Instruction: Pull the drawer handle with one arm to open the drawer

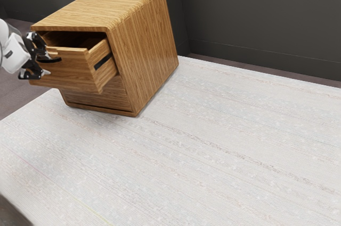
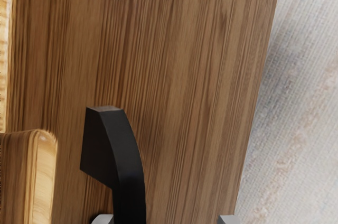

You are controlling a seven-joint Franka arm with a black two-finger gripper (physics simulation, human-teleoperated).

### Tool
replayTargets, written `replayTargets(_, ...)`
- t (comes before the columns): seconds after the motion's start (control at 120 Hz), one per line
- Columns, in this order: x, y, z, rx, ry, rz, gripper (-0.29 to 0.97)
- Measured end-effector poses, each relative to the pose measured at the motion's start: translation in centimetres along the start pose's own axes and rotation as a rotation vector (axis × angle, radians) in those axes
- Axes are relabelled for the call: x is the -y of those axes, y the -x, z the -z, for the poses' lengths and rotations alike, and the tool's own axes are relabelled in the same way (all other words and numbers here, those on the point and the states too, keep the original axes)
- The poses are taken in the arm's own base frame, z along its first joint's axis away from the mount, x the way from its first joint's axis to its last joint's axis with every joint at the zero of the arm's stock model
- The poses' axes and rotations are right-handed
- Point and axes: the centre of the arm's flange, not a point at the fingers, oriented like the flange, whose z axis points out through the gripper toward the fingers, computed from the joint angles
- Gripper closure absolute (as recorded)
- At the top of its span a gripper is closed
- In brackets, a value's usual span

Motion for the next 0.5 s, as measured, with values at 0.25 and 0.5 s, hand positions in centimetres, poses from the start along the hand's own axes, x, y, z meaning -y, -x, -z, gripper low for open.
replayTargets(0.25,-1.0,0.9,1.3,0.006,-0.004,0.003,0.40)
replayTargets(0.5,-1.7,1.7,0.8,0.018,0.012,0.012,0.35)
